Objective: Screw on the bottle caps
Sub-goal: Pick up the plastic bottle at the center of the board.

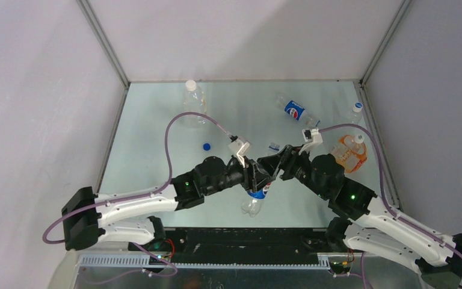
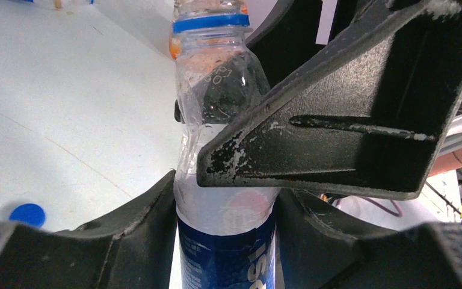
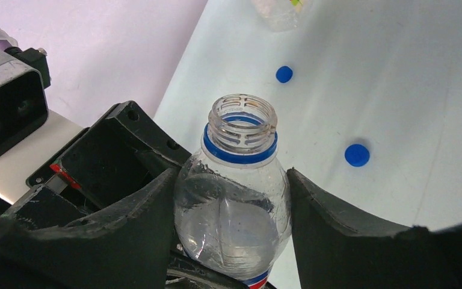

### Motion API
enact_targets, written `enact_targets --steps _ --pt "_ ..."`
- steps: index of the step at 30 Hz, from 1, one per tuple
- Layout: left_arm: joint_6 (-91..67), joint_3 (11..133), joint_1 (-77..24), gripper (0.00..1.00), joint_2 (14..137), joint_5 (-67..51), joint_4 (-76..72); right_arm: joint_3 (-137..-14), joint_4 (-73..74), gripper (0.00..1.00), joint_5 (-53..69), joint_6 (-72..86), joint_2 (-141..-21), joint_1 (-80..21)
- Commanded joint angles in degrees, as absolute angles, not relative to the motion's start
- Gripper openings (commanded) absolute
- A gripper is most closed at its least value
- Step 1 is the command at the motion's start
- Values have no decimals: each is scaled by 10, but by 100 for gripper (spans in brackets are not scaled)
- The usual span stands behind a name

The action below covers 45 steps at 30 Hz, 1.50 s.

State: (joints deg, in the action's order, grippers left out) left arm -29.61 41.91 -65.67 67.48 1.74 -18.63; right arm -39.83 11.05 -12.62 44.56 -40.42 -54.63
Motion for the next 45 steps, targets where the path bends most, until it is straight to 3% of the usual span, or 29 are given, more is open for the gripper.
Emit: enact_targets --steps 1,7,12,22,29,36,45 --pt "-234 404 -624 50 632 28 -178 -399 54 66 -87 458 -416 -558" --pt "-181 363 -597 44 563 28 -124 -422 82 88 -78 432 -429 -558" --pt "-124 326 -579 43 478 76 -41 -480 181 91 -84 354 -446 -549" --pt "-58 318 -579 35 306 115 85 -580 357 90 -7 273 -570 -466" --pt "14 380 -579 33 303 116 200 -599 355 89 14 247 -695 -438" --pt "45 379 -579 22 309 102 216 -667 380 87 4 214 -860 -438" --pt "54 378 -579 10 332 99 235 -746 395 75 -14 201 -997 -437"
